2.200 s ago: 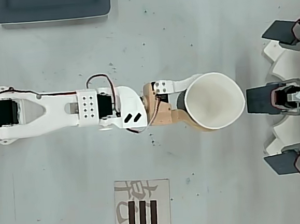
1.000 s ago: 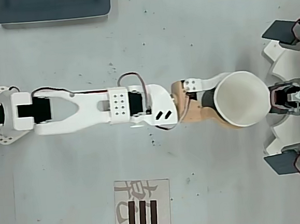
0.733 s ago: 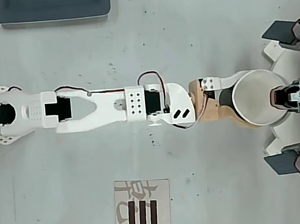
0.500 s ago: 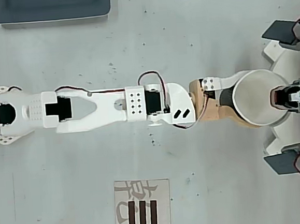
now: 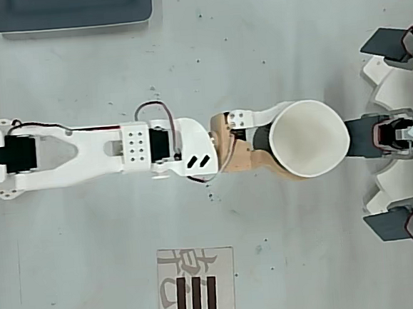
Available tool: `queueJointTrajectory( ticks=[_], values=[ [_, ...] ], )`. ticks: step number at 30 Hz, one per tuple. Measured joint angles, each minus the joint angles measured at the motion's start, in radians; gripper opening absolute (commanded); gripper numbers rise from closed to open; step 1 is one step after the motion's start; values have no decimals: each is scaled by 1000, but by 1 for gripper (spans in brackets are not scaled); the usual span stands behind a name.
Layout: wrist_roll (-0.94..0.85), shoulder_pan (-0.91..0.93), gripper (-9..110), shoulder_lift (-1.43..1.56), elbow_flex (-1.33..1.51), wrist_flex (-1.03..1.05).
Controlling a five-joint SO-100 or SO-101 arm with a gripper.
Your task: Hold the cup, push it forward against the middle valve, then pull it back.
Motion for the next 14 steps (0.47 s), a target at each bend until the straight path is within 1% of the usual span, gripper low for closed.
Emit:
queueJointTrajectory(
  ticks=[6,14],
  values=[
    [0,0,5,75,80,-26],
    [0,0,5,78,83,-41]
  ],
)
